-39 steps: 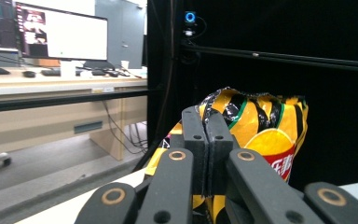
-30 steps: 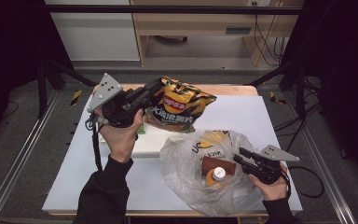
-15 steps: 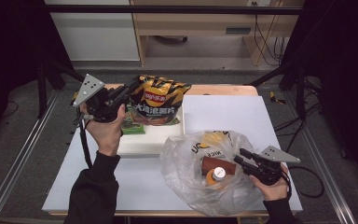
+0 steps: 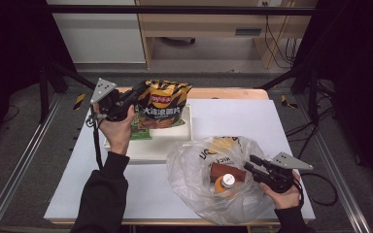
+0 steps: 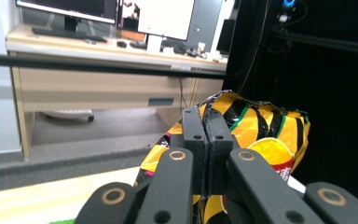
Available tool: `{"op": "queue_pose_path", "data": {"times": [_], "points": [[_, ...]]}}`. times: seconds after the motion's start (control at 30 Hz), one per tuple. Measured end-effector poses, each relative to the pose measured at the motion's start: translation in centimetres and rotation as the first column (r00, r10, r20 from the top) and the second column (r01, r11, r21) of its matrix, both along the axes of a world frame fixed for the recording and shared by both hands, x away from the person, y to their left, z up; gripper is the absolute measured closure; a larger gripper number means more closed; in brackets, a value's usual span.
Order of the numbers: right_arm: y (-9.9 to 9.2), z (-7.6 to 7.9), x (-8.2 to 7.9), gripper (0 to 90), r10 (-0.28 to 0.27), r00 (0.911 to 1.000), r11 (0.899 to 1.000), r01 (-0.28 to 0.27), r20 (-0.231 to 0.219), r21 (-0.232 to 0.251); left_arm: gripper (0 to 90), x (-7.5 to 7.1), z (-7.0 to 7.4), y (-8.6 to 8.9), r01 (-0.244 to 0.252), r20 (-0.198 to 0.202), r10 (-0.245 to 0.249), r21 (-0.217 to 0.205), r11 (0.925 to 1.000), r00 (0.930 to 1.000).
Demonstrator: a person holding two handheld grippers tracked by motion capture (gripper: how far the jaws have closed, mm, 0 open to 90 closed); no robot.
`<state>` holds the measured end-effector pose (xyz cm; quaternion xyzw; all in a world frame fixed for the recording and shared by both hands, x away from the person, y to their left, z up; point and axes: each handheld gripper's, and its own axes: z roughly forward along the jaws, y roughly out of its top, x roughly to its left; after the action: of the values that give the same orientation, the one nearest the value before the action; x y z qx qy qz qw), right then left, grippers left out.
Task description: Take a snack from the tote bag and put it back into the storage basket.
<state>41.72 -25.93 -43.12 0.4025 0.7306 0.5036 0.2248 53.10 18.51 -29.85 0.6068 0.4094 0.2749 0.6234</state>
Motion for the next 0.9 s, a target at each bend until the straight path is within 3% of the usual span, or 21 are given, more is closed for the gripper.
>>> {"op": "queue_pose_path", "data": {"times": [0.37,0.57,0.63,0.8,0.9], "points": [[-0.2,-0.1,0.0,61.6,-0.001,1.0,1.0,0.001,-0.001,0.006,89.4,3.3,-3.7,-1.7,0.029,-0.065,-0.03,-0.013,0.9995,0.9975],[-0.3,-0.2,-0.1,55.8,-0.011,0.9999,1.0,0.011,0.007,0.022,89.2,4.7,-5.5,-2.1,0.041,-0.097,-0.045,-0.042,0.9983,0.9943],[-0.3,-0.1,-0.2,52.9,-0.015,0.9998,1.0,0.015,0.013,0.028,89.1,4.8,-5.8,-1.9,0.046,-0.093,-0.052,-0.067,0.9967,0.9943],[-0.3,-0.1,-0.2,49.1,-0.026,0.9995,0.999,0.026,0.015,0.038,88.8,5.0,-5.9,-1.6,0.046,-0.092,-0.051,-0.054,0.9975,0.9944],[-0.2,-0.1,-0.2,50.4,-0.021,0.9996,0.999,0.02,0.018,0.035,89.1,5.0,-5.8,-1.5,0.055,-0.106,-0.063,-0.078,0.9954,0.9924]]}}
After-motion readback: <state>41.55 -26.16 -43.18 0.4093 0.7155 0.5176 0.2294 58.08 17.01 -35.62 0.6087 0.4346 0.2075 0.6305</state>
